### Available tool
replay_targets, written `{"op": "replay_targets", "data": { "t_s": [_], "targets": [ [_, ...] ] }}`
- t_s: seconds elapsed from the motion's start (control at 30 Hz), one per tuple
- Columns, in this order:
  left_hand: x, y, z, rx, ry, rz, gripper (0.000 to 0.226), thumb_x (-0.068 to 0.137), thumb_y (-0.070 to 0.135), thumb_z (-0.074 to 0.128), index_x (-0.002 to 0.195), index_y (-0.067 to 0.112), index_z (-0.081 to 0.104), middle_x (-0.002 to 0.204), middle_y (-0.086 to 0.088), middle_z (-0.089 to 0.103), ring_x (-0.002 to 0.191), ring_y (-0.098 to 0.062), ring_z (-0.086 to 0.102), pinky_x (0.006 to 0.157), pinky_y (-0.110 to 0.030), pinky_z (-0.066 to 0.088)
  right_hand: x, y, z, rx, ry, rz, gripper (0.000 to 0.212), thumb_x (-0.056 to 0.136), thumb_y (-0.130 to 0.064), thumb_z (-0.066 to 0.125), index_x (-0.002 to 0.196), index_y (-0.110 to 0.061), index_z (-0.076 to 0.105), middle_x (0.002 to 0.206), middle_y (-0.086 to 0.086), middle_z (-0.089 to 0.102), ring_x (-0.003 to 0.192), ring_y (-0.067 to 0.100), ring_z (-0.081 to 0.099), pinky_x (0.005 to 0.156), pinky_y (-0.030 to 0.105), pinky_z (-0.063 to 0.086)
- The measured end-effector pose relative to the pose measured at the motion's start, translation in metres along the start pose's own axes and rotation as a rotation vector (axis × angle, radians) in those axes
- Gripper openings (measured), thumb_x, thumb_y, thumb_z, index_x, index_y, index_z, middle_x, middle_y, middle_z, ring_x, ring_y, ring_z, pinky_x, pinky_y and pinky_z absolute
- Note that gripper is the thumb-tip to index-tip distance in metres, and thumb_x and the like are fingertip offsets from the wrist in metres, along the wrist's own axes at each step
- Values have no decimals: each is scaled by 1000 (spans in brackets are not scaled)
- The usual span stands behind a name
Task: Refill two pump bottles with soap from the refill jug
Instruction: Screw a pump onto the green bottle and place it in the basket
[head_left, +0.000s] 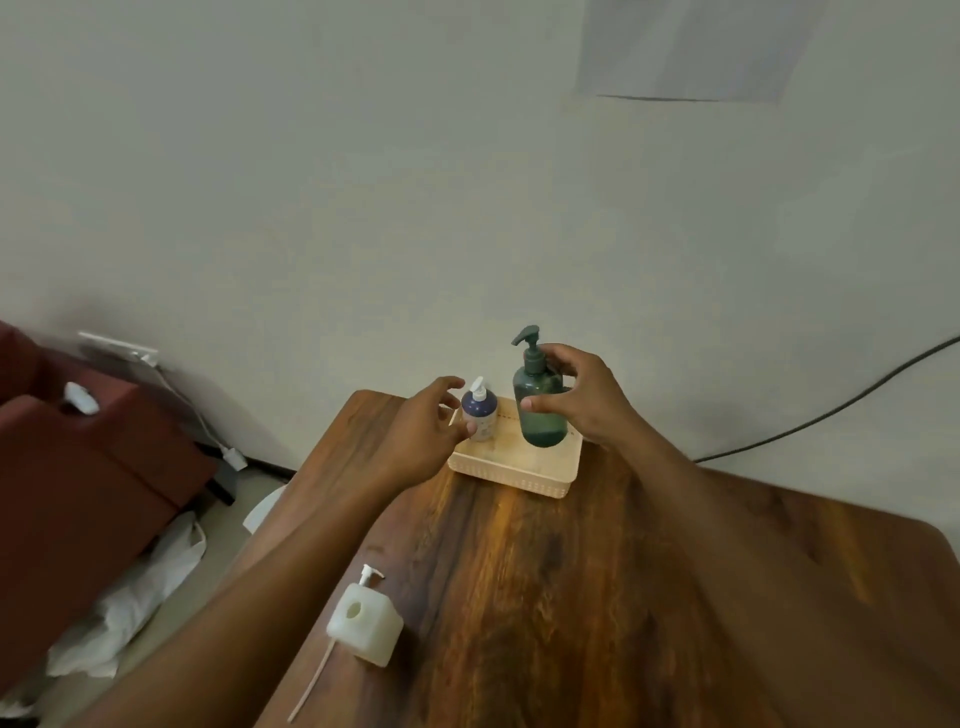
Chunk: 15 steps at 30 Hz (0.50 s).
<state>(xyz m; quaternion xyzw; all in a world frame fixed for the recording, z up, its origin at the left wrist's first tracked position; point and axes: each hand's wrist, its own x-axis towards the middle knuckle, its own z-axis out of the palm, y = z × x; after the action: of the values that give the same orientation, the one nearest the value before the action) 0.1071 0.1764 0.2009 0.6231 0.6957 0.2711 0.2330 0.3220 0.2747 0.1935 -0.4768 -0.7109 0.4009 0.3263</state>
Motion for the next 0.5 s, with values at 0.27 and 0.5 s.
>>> {"op": "replay_targets", "data": {
  "t_s": [0.27,0.5],
  "targets": [
    [82,-75,42,-48,-107,-28,58,93,20,75,146,21,50,135,-5,63,112,-14,56,91,-26,43,85,70,49,-168,19,126,69,75,-7,88,134,-20,56,138,2,60,125,22,56,97,30,47],
    [129,-129,89,-83,-163,-11,60,93,23,75,147,24,49,135,-1,62,119,-19,58,91,-25,40,125,130,87,-231,24,204,67,75,-1,86,134,-15,58,137,5,60,124,25,57,102,33,47]
  ]
}}
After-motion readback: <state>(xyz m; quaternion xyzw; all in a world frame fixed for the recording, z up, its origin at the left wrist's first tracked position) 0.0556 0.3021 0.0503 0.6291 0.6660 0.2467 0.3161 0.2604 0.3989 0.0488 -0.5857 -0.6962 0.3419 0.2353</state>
